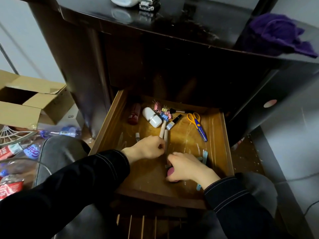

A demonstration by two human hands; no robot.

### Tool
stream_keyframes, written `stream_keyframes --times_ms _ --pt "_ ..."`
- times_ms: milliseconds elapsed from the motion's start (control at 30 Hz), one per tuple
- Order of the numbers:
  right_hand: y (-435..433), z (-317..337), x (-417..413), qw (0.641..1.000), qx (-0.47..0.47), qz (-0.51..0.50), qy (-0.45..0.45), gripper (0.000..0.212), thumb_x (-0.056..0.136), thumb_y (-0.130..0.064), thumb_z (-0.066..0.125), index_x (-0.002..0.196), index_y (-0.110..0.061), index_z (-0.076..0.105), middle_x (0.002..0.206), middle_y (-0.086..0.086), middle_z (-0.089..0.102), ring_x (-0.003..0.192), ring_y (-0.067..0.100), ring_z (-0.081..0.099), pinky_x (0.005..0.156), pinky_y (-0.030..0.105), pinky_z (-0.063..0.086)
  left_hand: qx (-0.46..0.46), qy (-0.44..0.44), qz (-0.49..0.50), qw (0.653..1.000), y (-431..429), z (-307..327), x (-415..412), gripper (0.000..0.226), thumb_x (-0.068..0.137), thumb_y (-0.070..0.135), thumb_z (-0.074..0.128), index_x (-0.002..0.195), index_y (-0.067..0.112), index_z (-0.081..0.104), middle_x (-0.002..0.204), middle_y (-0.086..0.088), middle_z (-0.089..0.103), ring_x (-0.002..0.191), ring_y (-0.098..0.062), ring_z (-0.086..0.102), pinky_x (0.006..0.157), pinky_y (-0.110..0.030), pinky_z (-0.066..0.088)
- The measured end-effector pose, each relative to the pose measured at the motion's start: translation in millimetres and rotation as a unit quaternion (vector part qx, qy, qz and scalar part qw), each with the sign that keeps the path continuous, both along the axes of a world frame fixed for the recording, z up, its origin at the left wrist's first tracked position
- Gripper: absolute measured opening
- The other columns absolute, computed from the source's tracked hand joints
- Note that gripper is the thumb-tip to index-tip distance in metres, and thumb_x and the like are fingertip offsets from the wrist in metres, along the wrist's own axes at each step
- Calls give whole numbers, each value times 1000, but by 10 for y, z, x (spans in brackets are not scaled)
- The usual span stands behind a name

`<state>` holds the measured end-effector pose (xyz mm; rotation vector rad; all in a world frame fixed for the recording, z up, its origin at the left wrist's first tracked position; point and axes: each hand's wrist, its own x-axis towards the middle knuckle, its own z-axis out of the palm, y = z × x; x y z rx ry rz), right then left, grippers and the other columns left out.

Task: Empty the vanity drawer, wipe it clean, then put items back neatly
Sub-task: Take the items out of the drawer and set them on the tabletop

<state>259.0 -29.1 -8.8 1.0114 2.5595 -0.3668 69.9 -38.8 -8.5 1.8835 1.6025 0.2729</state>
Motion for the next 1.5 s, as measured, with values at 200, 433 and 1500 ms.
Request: stream_keyframes --times_ms 200,433,1500 --pt "84 16 29 986 -79 -116 85 38 67 -56 66 86 -30 44 92 -11 48 76 12 53 57 32 44 -12 -12 18 1000 17 -6 -4 20 91 15 56 97 12 75 97 -6 72 91 -21 66 82 -36 55" --pt "269 105 94 864 -169 -369 297 29 80 -39 73 104 -32 60 96 -3 67 84 15 71 55 23 56 -109 -191 56 974 24 111 61 43 84 -2 66 125 7 58 104 -15 68 85 -26 67 63 -28 55" --pt "180 97 136 982 32 -182 32 22 91 -15 70 110 -25 64 120 -5 57 109 16 57 87 31 51 -86 -294 253 918 56 203 10 25 96 6 55 120 7 49 91 -17 64 61 -26 64 48 -30 55"
